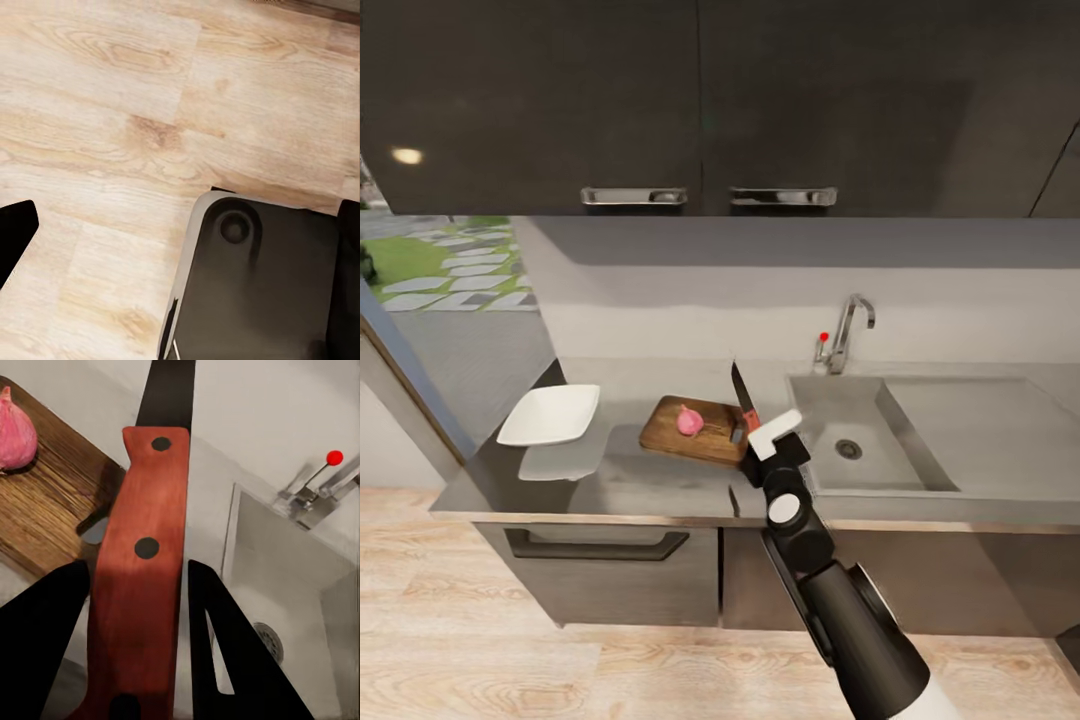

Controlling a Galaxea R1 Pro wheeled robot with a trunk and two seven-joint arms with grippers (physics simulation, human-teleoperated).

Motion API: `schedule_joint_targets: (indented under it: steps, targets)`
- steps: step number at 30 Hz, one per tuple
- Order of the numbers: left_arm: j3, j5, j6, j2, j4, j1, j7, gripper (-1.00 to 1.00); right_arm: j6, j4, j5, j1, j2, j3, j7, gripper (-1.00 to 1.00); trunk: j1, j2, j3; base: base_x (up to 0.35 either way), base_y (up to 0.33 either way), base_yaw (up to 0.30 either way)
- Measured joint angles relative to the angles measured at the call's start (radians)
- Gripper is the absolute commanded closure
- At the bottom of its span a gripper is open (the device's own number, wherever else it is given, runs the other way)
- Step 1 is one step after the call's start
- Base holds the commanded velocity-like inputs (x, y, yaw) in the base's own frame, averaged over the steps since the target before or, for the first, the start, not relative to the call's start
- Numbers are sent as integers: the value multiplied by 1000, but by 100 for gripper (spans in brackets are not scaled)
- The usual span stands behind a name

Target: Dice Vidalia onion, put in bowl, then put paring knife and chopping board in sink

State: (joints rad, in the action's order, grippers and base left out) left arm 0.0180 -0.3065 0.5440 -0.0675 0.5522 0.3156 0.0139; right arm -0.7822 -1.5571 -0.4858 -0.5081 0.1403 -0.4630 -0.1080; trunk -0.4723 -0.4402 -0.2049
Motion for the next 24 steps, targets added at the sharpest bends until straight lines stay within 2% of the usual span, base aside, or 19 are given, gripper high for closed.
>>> schedule_joint_targets:
  steps: [2,5,8,15,24]
  targets:
    - [0,0,0,0,0,0,0,-100,-8,11,-19,0,1,-9,0,100,0,0,0,32,52,0]
    - [0,0,0,0,0,0,0,-100,-43,37,-47,0,2,-55,0,100,0,0,0,11,18,0]
    - [0,0,0,0,0,0,0,-100,-70,52,-64,1,3,-84,-1,100,0,0,0,2,3,0]
    - [0,0,0,0,1,0,0,-100,-85,54,-69,1,-3,-89,0,100,0,0,0,31,30,0]
    - [0,0,0,0,2,0,0,-100,-94,55,-69,1,-4,-90,0,100,0,0,0,179,222,0]
